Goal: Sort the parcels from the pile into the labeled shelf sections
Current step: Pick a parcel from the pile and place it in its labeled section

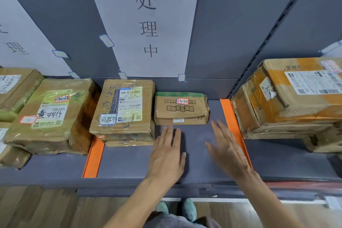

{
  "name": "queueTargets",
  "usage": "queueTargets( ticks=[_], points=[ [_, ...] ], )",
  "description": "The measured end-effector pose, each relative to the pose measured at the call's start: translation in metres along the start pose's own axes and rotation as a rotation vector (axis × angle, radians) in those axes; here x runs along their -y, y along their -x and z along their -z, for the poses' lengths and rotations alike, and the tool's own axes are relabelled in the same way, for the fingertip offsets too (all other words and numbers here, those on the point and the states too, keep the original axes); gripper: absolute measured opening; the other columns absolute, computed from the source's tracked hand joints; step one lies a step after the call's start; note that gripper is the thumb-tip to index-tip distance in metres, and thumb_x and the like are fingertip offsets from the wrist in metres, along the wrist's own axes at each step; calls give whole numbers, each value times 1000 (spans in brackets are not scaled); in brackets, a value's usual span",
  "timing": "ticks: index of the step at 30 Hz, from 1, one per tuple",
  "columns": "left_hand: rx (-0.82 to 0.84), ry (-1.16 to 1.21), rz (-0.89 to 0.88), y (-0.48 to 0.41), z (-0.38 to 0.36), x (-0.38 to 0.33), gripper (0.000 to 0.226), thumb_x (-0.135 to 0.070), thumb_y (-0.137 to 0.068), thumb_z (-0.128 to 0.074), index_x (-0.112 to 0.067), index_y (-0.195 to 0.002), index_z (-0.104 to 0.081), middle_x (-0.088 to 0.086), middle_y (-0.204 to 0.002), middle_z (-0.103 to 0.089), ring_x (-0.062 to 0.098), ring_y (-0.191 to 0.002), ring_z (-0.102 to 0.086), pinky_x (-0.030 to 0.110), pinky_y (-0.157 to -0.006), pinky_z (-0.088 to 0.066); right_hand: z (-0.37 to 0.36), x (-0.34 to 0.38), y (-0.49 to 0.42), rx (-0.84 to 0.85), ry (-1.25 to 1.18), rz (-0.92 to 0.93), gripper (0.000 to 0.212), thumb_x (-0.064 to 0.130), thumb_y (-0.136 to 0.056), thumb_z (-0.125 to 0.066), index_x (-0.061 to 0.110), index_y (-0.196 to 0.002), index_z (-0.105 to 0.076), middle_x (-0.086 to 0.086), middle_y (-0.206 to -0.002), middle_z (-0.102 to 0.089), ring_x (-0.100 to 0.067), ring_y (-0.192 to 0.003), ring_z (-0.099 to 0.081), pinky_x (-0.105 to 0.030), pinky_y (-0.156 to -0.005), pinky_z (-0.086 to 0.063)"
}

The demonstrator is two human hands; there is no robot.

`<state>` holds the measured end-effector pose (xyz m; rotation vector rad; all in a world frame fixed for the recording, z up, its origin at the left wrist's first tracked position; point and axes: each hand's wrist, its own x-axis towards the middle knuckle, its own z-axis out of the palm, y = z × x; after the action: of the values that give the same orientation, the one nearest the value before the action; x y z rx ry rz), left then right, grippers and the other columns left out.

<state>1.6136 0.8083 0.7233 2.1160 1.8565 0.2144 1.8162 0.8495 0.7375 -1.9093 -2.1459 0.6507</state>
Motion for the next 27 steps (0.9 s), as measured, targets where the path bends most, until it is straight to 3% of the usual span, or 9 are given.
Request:
queueTargets(
  ticks=[4, 9, 12, 16, 22, 27],
  points=[
    [50, 29, -47, 10, -11, -1, 71, -43, -106, -38, -19, -165, -6, 4, -173, 4, 21, -159, 8, 35, -128, 1, -8, -8, 36, -43, -4, -32, 67, 5, -84, -78, -5, -143, -49, -27, -152, -42, -50, -130, -51, -53, -93, -52],
    [87, 9, -103, 14, -19, -10, 71, -44, -106, -38, -22, -165, -6, 1, -173, 5, 20, -159, 10, 37, -127, -2, -9, -19, 67, -109, 8, -58, 61, 7, -86, -75, -2, -142, -52, -20, -150, -48, -46, -126, -55, -49, -98, -51],
    [98, -15, -103, 17, -19, -19, 71, -45, -106, -38, -22, -165, -5, 0, -173, 6, 20, -159, 11, 39, -128, -2, -6, -27, 81, -128, -4, -34, 61, 3, -83, -77, -5, -138, -54, -21, -143, -54, -46, -123, -57, -50, -94, -53],
    [96, -34, -96, 23, -16, -36, 71, -44, -106, -39, -22, -165, -5, 1, -173, 6, 20, -159, 11, 39, -129, -2, 3, -38, 95, -151, -20, -45, 60, 14, -91, -70, 4, -146, -48, -8, -151, -49, -36, -131, -50, -45, -95, -51],
    [17, -44, -46, 34, -9, -75, 70, -44, -107, -39, -22, -165, -5, 3, -173, 7, 21, -159, 12, 38, -128, 2, 22, -56, 104, -76, -30, -33, 66, 33, -101, -57, 17, -159, -29, 2, -163, -29, -19, -149, -27, -34, -118, -30],
    [-64, -28, 16, 59, -9, -113, 71, -44, -106, -41, -22, -165, -8, 4, -174, 1, 22, -160, 7, 39, -129, -4, 44, -74, 118, -51, -25, 42, 66, 31, -100, -57, 20, -158, -30, 5, -163, -31, -17, -148, -28, -35, -118, -32]
  ],
)
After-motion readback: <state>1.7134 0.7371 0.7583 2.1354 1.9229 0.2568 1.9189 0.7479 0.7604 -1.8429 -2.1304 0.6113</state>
